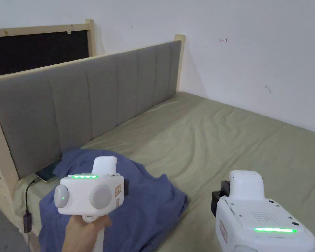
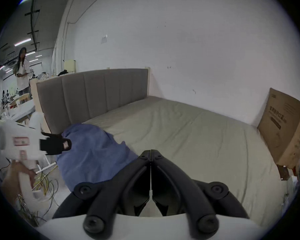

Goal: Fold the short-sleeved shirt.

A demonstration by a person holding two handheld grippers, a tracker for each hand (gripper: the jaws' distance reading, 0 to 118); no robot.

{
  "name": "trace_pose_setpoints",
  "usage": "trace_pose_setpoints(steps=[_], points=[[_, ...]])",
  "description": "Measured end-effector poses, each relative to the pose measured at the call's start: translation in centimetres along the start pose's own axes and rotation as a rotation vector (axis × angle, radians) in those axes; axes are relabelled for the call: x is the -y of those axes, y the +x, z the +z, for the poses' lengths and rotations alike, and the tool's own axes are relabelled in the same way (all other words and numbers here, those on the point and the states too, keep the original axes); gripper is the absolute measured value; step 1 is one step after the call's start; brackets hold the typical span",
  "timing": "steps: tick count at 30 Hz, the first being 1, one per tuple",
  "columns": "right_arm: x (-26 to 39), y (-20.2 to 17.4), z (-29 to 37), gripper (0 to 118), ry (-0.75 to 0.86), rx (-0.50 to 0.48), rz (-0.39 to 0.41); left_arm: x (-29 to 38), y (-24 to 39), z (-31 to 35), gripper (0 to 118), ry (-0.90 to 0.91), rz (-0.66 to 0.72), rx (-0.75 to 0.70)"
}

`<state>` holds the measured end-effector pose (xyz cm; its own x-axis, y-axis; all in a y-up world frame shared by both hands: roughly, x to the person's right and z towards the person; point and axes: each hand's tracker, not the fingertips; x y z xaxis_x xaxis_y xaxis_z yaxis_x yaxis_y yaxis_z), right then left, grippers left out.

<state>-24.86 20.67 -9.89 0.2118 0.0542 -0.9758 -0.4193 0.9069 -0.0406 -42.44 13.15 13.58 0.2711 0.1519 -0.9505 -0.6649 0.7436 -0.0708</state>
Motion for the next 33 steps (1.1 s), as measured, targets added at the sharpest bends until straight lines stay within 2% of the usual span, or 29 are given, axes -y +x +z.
trace_pose_setpoints(steps=[1, 2, 3, 4, 5, 6, 7, 10, 14, 16, 18, 21, 23, 24, 26, 27, 28, 33], points=[[0.2, 0.2, -0.4, 0, -0.012, 0.007, 0.000, 0.1, 0.3, -1.3, 0, -0.055, -0.018, 0.001], [0.5, 0.5, -1.0, 0, -0.024, 0.014, 0.000, 0.1, 0.5, -2.9, 8, -0.103, -0.022, 0.004], [0.7, 0.8, -1.5, 0, -0.038, 0.020, -0.002, 0.0, 0.5, -4.5, 37, -0.146, -0.002, 0.024], [0.9, 1.0, -2.0, 0, -0.059, 0.027, -0.008, -0.1, 0.6, -6.1, 97, -0.211, 0.006, 0.039], [1.0, 1.3, -2.5, 0, -0.076, 0.022, -0.018, 0.1, 0.7, -7.2, 118, -0.261, 0.024, 0.045], [1.2, 1.7, -2.9, 0, -0.090, 0.015, -0.030, -0.1, 0.7, -7.7, 113, -0.203, 0.071, 0.090], [1.5, 1.9, -3.3, 0, -0.099, 0.015, -0.037, -0.5, 0.8, -8.4, 107, -0.237, 0.056, 0.058], [2.0, 2.3, -4.4, 0, -0.125, 0.028, -0.027, -0.3, 1.5, -10.1, 113, -0.240, 0.071, 0.048], [2.6, 3.0, -5.7, 0, -0.159, 0.028, -0.037, 0.5, 1.7, -14.1, 112, -0.329, 0.049, -0.005], [3.0, 3.5, -6.2, 0, -0.173, 0.030, -0.043, 1.5, 1.9, -15.7, 111, -0.396, 0.023, -0.032], [3.4, 4.0, -6.7, 0, -0.188, 0.032, -0.051, 2.0, 3.3, -15.3, 106, -0.365, -0.099, -0.078], [3.9, 4.4, -7.1, 0, -0.215, 0.026, -0.080, 1.3, 3.1, -14.6, 73, -0.355, -0.074, -0.063], [4.3, 4.5, -7.2, 0, -0.226, 0.025, -0.096, 0.6, 2.7, -14.2, 65, -0.363, -0.079, -0.075], [4.4, 4.6, -7.2, 0, -0.230, 0.023, -0.102, 0.4, 2.4, -13.9, 54, -0.356, -0.085, -0.087], [4.6, 4.6, -7.0, 0, -0.236, 0.018, -0.108, 0.2, 1.9, -13.2, 4, -0.344, -0.076, -0.125], [4.7, 4.6, -6.8, 0, -0.238, 0.016, -0.108, 0.2, 1.5, -12.9, 1, -0.332, -0.046, -0.166], [4.8, 4.6, -6.6, 0, -0.238, 0.014, -0.105, 0.2, 1.0, -12.9, 1, -0.343, 0.026, -0.088], [5.0, 5.4, -5.5, 0, -0.238, 0.028, -0.109, -1.1, 0.4, -11.3, 1, -0.311, 0.079, -0.018]])
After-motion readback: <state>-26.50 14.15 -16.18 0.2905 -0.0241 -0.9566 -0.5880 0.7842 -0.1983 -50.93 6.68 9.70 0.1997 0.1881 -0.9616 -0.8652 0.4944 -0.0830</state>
